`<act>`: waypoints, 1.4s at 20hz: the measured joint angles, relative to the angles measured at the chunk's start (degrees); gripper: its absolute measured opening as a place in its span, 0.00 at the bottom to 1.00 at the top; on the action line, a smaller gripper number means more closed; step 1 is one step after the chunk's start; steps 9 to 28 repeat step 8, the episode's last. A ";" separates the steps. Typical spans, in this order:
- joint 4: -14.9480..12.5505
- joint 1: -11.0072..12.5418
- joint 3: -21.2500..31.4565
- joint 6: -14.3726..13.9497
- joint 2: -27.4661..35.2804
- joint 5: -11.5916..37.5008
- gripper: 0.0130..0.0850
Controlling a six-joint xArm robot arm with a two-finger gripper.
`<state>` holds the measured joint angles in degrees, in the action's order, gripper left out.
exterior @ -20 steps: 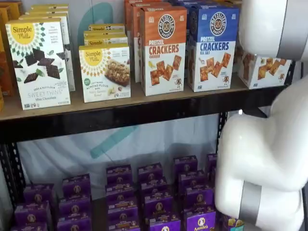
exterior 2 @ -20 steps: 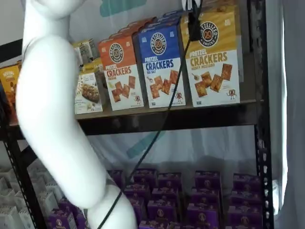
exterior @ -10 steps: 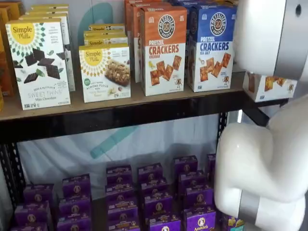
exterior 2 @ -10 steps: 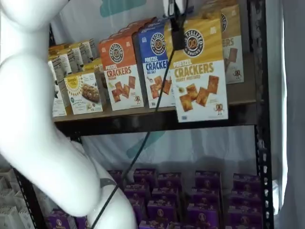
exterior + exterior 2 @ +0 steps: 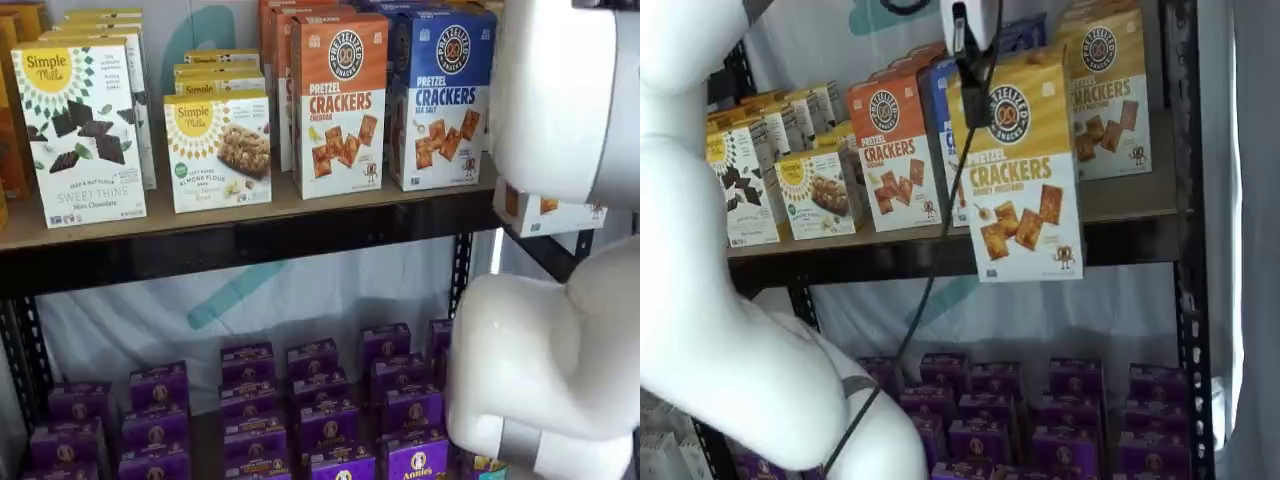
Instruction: Retrieve the yellow and white box located on the top shelf, the sixth one from the left
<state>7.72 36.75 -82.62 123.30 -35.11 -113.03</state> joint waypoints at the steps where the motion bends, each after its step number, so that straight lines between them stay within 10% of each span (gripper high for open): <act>1: -0.13 -0.67 0.58 -0.64 -0.54 -0.22 0.61; 28: 0.15 -3.10 3.14 -3.30 -2.67 -0.67 0.61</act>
